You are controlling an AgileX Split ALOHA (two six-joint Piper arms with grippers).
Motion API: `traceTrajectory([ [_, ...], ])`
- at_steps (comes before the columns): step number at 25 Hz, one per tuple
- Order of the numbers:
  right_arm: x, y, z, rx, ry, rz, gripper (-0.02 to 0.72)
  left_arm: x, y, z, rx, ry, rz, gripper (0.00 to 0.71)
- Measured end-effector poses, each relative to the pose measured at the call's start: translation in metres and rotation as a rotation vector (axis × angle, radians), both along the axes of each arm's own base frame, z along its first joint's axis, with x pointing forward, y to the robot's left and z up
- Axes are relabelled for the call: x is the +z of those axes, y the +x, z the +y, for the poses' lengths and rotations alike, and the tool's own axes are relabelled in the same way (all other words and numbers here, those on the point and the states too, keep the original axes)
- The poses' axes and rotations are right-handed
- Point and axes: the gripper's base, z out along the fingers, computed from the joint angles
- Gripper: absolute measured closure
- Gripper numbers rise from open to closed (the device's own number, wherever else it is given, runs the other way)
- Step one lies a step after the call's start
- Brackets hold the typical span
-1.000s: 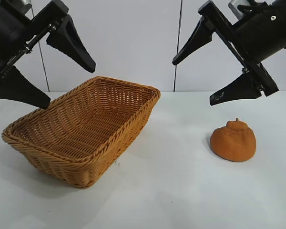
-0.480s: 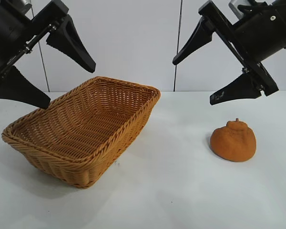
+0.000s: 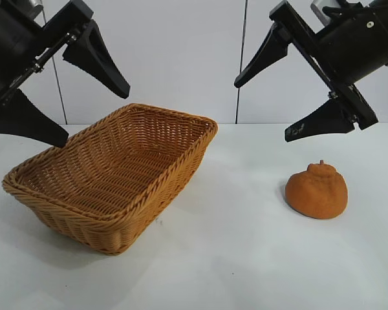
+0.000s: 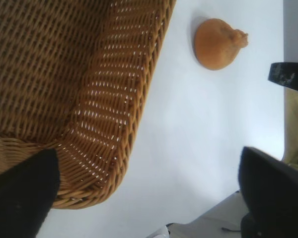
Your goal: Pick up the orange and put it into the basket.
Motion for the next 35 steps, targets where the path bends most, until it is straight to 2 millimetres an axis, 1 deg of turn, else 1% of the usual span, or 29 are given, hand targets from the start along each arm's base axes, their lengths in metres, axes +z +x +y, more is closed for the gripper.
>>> traceTrajectory([
  [9, 0.0, 0.0, 0.0, -0.002, -0.001, -0.002, 0.063, 0.003, 0.002, 0.001, 0.012, 0.002, -0.022, 0.017],
  [11, 0.0, 0.0, 0.0, -0.002, -0.001, -0.002, 0.063, 0.009, 0.0, 0.001, 0.017, -0.003, -0.035, 0.017],
  [16, 0.0, 0.0, 0.0, -0.001, -0.006, -0.004, 0.063, 0.034, -0.013, 0.007, 0.106, -0.017, -0.04, 0.017],
  [18, 0.0, 0.0, 0.0, 0.0, -0.007, -0.004, 0.063, 0.041, -0.02, 0.011, 0.147, 0.0, -0.017, 0.017],
  [20, 0.0, 0.0, 0.0, 0.0, -0.007, -0.004, 0.063, 0.044, -0.026, 0.015, 0.222, -0.002, 0.062, 0.017],
  [22, 0.0, 0.0, 0.0, 0.0, -0.007, -0.004, 0.063, 0.041, -0.032, 0.015, 0.286, 0.009, 0.169, 0.017],
  [25, 0.0, 0.0, 0.0, 0.0, -0.007, -0.004, 0.063, 0.036, -0.039, 0.009, 0.377, 0.063, 0.261, 0.017],
  [28, 0.0, 0.0, 0.0, 0.0, -0.007, -0.004, 0.063, 0.032, -0.044, 0.0, 0.473, 0.139, 0.276, 0.017],
  [30, 0.0, 0.0, 0.0, 0.0, -0.007, -0.004, 0.063, 0.03, -0.044, 0.0, 0.552, 0.186, 0.264, 0.017],
  [33, 0.0, 0.0, 0.0, 0.0, -0.007, -0.004, 0.063, 0.023, -0.039, 0.001, 0.658, 0.217, 0.274, 0.017],
  [35, 0.0, 0.0, 0.0, 0.0, -0.007, -0.004, 0.063, 0.014, -0.034, -0.001, 0.697, 0.223, 0.299, 0.017],
])
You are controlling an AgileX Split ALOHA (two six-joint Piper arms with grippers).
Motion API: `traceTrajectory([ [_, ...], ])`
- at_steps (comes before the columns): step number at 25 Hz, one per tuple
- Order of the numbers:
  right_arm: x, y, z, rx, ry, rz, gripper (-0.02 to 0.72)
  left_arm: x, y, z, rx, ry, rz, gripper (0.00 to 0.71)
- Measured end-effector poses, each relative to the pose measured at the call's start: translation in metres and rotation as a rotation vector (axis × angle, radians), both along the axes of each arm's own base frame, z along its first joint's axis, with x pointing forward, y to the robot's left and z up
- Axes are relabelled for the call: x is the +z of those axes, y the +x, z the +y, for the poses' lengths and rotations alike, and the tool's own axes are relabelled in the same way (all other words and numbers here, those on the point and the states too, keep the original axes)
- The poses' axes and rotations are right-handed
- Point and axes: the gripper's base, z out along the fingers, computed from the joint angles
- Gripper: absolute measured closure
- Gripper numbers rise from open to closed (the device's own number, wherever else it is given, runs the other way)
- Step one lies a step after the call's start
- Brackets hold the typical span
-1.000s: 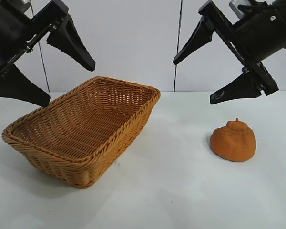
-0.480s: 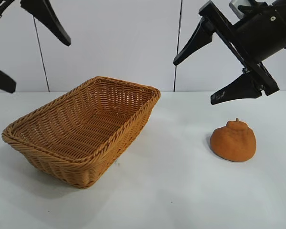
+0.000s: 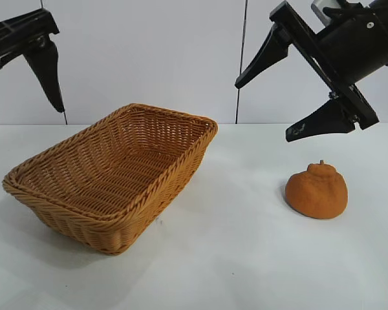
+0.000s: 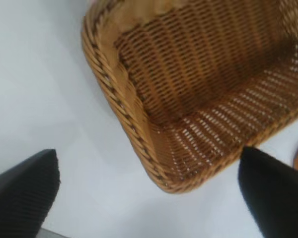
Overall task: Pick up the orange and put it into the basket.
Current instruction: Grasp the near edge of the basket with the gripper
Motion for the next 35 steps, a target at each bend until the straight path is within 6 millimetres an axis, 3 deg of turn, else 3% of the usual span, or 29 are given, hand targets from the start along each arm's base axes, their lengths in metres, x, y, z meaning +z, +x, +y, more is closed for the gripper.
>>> traceTrajectory([
  [9, 0.0, 0.0, 0.0, -0.001, 0.001, 0.002, 0.063, -0.048, 0.025, -0.012, 0.06, 0.006, 0.061, 0.017],
  [20, 0.0, 0.0, 0.0, -0.002, 0.001, 0.003, 0.063, -0.123, 0.048, -0.021, 0.072, 0.046, 0.143, 0.017],
  [27, 0.0, 0.0, 0.0, 0.001, 0.002, 0.005, 0.063, -0.139, 0.051, -0.023, 0.076, 0.046, 0.151, 0.02],
  [31, 0.0, -0.001, 0.0, 0.004, 0.002, 0.008, 0.063, -0.138, 0.052, -0.024, 0.097, 0.028, 0.149, 0.128],
  [35, 0.0, -0.001, 0.0, 0.004, 0.002, 0.008, 0.063, -0.139, 0.051, -0.023, 0.128, 0.021, 0.159, 0.342],
])
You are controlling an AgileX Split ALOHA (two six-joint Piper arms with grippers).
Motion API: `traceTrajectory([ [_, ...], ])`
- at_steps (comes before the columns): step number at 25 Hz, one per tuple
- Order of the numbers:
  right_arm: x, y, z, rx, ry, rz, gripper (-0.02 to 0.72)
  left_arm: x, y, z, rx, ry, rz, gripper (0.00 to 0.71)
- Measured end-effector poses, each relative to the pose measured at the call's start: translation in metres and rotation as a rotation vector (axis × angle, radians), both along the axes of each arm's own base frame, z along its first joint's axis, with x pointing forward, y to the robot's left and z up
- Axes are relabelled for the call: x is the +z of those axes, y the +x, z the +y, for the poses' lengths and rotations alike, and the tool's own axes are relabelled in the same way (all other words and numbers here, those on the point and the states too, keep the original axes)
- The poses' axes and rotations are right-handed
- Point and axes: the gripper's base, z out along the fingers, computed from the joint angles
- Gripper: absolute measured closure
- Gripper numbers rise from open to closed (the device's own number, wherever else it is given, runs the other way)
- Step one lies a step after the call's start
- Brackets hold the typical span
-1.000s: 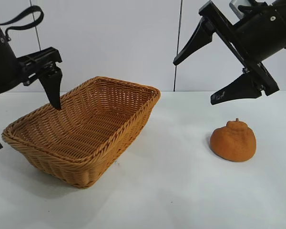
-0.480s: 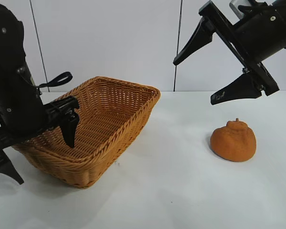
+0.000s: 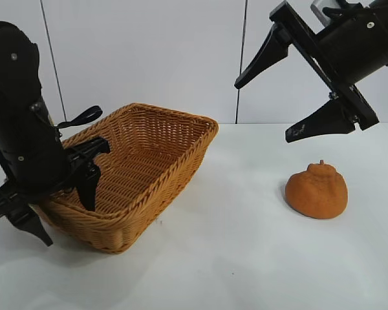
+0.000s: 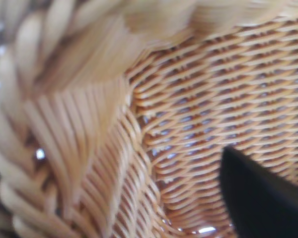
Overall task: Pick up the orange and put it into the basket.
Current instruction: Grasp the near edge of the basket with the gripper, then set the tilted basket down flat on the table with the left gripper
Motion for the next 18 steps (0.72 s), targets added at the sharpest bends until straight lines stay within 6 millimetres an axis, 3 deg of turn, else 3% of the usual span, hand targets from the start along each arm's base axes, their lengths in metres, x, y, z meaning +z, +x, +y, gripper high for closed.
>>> traceTrajectory([
  [3, 0.0, 0.0, 0.0, 0.001, 0.001, 0.001, 0.063, 0.0, 0.0, 0.0, 0.02, -0.004, 0.005, 0.514],
  [6, 0.0, 0.0, 0.0, 0.003, 0.001, 0.003, 0.063, 0.001, 0.001, 0.0, 0.057, -0.024, -0.005, 0.609],
  [12, 0.0, 0.0, 0.0, 0.003, 0.001, 0.003, 0.063, 0.009, 0.009, 0.004, 0.082, -0.055, 0.007, 0.617],
  [18, 0.0, 0.0, 0.0, 0.004, -0.002, 0.002, 0.063, 0.036, 0.039, 0.028, 0.036, -0.116, -0.02, 0.62],
])
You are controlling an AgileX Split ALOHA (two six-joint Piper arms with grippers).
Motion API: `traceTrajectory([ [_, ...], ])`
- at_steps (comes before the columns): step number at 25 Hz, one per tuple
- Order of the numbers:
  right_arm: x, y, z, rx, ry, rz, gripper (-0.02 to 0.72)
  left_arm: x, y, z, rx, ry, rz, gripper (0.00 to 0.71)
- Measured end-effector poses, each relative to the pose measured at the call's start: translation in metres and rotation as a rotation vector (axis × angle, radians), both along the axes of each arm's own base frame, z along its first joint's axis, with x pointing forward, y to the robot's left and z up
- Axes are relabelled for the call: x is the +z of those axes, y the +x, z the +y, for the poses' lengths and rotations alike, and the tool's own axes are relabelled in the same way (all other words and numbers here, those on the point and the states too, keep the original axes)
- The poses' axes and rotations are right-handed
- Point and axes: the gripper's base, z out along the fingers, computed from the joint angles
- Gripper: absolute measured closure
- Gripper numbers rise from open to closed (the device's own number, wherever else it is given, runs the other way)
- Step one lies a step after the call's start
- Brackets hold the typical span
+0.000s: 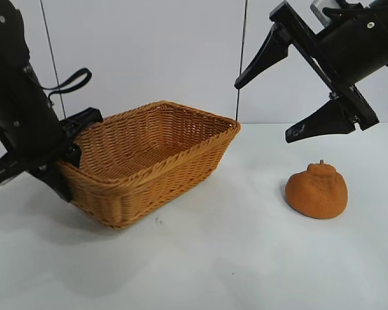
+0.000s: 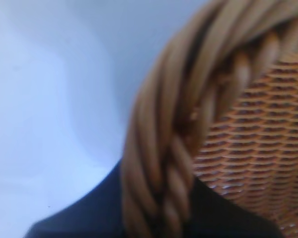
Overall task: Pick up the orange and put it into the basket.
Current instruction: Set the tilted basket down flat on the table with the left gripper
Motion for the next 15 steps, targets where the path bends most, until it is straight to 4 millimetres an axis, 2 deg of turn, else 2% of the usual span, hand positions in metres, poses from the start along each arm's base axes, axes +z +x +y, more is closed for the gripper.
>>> traceTrajectory([
  [4, 0.0, 0.0, 0.0, 0.001, -0.001, 0.0, 0.063, 0.01, 0.01, 0.014, -0.059, -0.015, -0.025, 0.62],
  [8, 0.0, 0.0, 0.0, 0.001, -0.002, 0.0, 0.063, 0.014, 0.019, 0.019, -0.178, -0.002, -0.033, 0.62],
  [15, 0.0, 0.0, 0.0, 0.001, -0.002, 0.0, 0.063, 0.013, 0.037, 0.013, -0.467, 0.03, -0.016, 0.62],
])
